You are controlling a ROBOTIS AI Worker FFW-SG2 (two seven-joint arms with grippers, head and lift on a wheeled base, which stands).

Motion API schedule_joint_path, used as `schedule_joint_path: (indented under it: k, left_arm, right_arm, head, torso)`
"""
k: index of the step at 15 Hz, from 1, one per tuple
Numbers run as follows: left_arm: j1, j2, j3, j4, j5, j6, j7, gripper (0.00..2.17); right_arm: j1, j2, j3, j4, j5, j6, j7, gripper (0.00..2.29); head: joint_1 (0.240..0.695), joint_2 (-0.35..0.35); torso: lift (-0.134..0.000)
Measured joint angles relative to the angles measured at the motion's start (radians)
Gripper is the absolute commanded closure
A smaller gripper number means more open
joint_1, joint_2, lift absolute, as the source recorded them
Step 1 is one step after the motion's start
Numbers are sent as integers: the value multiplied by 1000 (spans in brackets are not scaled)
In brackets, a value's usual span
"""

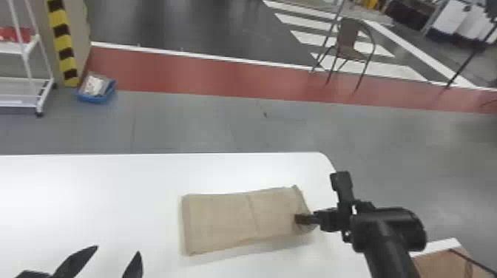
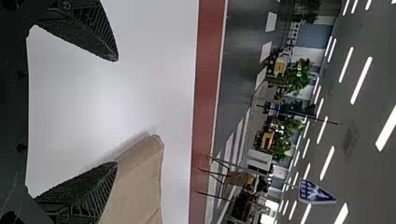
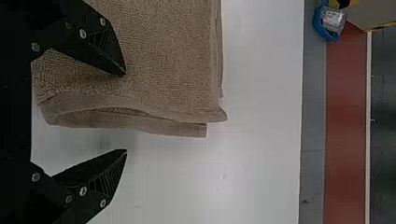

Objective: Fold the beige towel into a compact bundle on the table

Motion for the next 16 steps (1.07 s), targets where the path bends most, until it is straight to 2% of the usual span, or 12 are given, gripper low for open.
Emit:
schedule_joint_path:
  k: [2,5,6,8,9,11,16]
  left_arm:
    - [2,0,1,1,0,0,-1,87]
    - [7,0,2,-2,0,-3,-1,87]
    - [10,0,4,-5,0,-3,-3,87]
    - [13,0,8,-9,0,-4,-3,87]
    - [14,0,9,-12,0,-5,-2,87]
    - [17,0,12,-17,0,-10,-2,87]
    - [26,0,26,-22,1,-51,2,87]
  right_arm:
    - [-1,0,7,9,4,-8,0,660]
    - [-1,1,5,14,-2,-21,0,1372]
    - [-1,1,1,14,-7,-23,0,1517]
    - [-1,2,-10,14,-15,-25,2,1541]
    - [3,3,-21,10,-21,-30,7,1663]
    - [25,8,-45,-17,-49,-33,24,1663]
    - [116,45,-98,-259,-136,55,84,1659]
  head:
    - [695,-350]
    - [695,-350]
    - [695,-350]
    - [695,-350]
    - [695,-350]
    - [695,-350]
    - [695,-350]
  torso:
    - [0]
    - [0]
    - [0]
    - [0]
    - [0]
    - [0]
    - [0]
